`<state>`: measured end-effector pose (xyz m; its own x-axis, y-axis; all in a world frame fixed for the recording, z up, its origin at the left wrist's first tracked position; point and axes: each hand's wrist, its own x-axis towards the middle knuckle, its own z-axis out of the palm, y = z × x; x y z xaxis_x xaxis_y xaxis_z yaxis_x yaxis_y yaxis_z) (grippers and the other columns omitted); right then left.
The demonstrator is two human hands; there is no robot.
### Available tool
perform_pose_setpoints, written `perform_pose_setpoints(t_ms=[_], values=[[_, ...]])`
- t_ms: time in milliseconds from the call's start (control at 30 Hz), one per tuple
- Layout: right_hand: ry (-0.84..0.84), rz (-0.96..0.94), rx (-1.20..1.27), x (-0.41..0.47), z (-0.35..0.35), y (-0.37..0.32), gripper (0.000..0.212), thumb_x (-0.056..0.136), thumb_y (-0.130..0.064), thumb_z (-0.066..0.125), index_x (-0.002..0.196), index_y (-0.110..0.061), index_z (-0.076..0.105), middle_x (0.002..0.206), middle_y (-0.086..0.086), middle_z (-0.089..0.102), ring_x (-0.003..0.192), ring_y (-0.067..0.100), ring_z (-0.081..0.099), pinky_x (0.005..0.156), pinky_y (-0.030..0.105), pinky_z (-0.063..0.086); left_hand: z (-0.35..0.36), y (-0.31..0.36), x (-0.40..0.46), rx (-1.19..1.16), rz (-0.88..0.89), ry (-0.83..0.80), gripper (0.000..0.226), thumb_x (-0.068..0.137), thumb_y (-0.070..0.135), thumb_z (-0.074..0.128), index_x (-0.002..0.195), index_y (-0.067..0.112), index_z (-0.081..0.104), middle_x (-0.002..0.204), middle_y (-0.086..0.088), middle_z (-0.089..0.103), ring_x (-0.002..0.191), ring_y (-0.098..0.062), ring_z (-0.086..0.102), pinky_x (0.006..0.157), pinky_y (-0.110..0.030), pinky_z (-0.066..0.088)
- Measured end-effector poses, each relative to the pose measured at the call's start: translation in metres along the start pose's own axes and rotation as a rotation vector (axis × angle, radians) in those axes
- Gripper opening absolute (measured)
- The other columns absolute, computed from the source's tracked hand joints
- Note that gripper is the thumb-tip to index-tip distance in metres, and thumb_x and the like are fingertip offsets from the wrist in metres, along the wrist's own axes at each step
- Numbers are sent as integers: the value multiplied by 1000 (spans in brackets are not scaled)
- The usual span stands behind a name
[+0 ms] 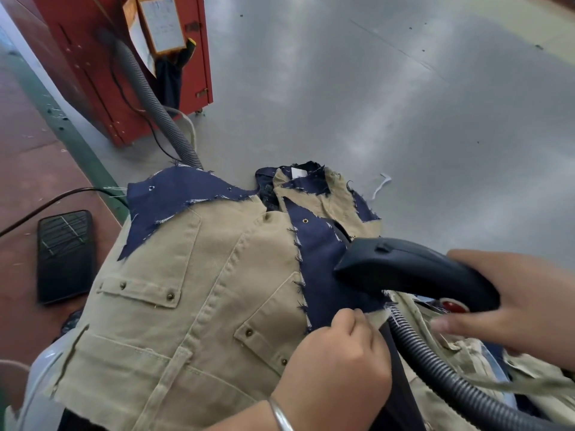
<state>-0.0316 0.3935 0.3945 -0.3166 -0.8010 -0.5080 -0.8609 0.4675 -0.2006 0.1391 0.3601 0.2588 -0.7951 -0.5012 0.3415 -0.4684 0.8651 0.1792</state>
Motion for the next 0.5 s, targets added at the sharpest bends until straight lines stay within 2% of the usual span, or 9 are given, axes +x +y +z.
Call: perform_pose_setpoints(t_ms=[100, 200, 233, 333, 433, 500], values=[[19, -54, 25, 25, -4, -9, 36, 59, -56, 80, 78, -36, 58, 52, -12, 64, 34, 8, 56, 38, 23, 46, -1, -6, 2, -48, 8, -23, 25, 69, 5, 50, 61, 20, 69, 59, 6, 61, 53, -12, 53, 37, -20, 30], [5, -115, 34, 54, -14, -19, 35, 66, -49, 82, 76, -28, 55, 47, -10, 61, 31, 6, 54, 35, 19, 41, -3, -10, 4, -138, 5, -76, 12, 60, 12, 61, 63, 21, 69, 60, 8, 61, 56, -11, 55, 35, -20, 35], [1, -125, 35, 64, -16, -23, 35, 68, -47, 82, 77, -27, 55, 46, -8, 61, 33, 9, 56, 36, 21, 44, -4, -12, 4, -187, -9, -106, 13, 56, 15, 62, 65, 22, 68, 63, 9, 62, 58, -11, 55, 36, -21, 38], [28, -132, 45, 98, -24, -37, 36, 74, -40, 83, 82, -19, 56, 48, 3, 62, 37, 19, 59, 42, 41, 56, -7, -13, 6, -279, -59, -211, 29, 55, 12, 62, 81, 23, 68, 77, 11, 63, 71, -11, 57, 42, -23, 47], [76, -105, 42, 120, -33, -48, 38, 78, -34, 83, 87, -8, 57, 59, 14, 66, 41, 23, 58, 43, 32, 51, -9, -16, 9, -410, -90, -224, 27, 53, 3, 63, 77, 15, 63, 76, 4, 61, 72, -19, 55, 46, -28, 49], [125, -82, 58, 119, -43, -44, 38, 79, -33, 82, 86, -7, 56, 52, 10, 64, 36, 19, 56, 33, 25, 43, -12, -16, 10, -490, -79, -240, 22, 58, 2, 60, 79, 10, 60, 81, -1, 61, 76, -23, 53, 53, -30, 50]])
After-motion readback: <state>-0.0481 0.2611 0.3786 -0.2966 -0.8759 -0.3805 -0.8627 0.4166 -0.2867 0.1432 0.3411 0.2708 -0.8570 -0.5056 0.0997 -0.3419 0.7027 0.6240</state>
